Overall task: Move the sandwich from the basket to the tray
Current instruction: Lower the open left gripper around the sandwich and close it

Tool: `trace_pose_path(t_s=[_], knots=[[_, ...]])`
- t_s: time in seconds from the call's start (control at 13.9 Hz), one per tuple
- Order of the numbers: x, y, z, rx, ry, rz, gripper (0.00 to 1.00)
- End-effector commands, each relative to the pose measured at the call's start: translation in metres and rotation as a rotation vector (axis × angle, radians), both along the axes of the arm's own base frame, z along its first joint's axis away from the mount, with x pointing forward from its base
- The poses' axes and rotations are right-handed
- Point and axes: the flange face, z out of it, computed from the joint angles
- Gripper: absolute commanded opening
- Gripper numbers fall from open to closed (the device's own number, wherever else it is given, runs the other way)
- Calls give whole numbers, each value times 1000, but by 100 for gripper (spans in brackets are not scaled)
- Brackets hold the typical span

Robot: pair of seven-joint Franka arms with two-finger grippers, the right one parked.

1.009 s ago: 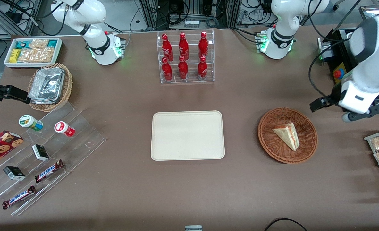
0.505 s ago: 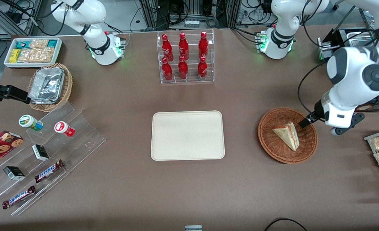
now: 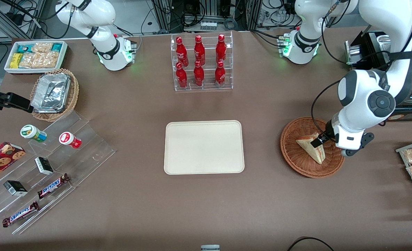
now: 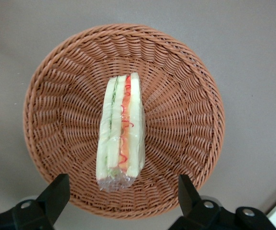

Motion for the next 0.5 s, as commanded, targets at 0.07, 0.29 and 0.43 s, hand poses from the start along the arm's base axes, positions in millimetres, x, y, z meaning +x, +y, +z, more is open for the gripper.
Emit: trace_pose_path(t_s=[0.07,0.29,0.43], knots=[[-8,-1,-29,26,-6,-17,100],[-14,2,-51,23,-7,-14,100],[-19,5,-65,17,-26,-8,100]])
